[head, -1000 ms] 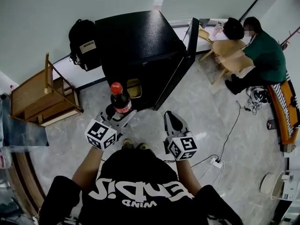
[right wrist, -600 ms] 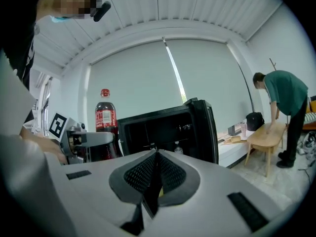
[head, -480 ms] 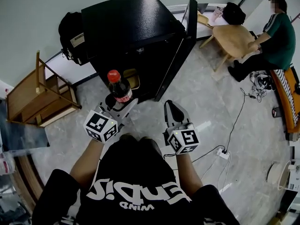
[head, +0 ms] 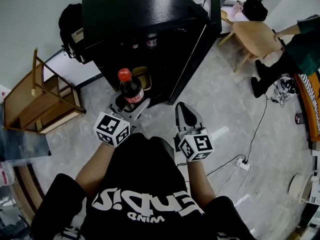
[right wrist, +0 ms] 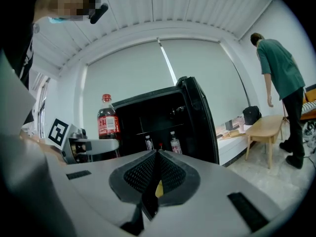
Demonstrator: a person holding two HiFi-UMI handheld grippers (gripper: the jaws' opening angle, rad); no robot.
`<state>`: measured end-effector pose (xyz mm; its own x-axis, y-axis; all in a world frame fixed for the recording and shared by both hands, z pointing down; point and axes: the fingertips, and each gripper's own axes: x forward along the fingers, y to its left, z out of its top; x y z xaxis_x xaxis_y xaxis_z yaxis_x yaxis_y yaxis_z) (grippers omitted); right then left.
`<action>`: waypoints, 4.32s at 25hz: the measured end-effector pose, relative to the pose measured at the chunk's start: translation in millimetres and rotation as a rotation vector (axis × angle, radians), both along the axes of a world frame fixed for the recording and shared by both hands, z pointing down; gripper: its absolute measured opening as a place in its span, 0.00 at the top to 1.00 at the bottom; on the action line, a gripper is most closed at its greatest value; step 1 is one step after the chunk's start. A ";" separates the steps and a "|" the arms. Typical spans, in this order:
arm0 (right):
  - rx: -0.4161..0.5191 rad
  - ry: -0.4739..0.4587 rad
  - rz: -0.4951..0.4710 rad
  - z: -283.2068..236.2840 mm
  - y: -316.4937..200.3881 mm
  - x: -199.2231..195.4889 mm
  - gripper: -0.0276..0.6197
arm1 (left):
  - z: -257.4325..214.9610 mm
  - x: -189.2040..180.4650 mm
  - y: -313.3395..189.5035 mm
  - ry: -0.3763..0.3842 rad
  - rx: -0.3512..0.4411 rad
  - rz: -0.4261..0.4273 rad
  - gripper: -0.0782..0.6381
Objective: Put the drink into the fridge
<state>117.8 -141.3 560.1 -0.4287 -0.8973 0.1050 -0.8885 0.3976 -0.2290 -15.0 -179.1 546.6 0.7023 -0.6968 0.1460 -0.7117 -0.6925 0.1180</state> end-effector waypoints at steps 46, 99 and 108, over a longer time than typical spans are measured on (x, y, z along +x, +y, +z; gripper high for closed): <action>-0.092 0.014 0.065 83.8 -36.8 27.3 0.92 | 195.2 -29.0 -257.4 -0.118 -0.001 -0.409 0.49; -0.126 0.040 -0.131 -75.1 20.1 -21.6 0.92 | -43.6 -34.1 36.9 0.069 -0.194 -0.270 0.47; -0.115 0.088 -0.146 -94.2 32.1 -16.1 0.92 | -85.7 -81.1 70.1 0.077 -0.167 -0.255 0.87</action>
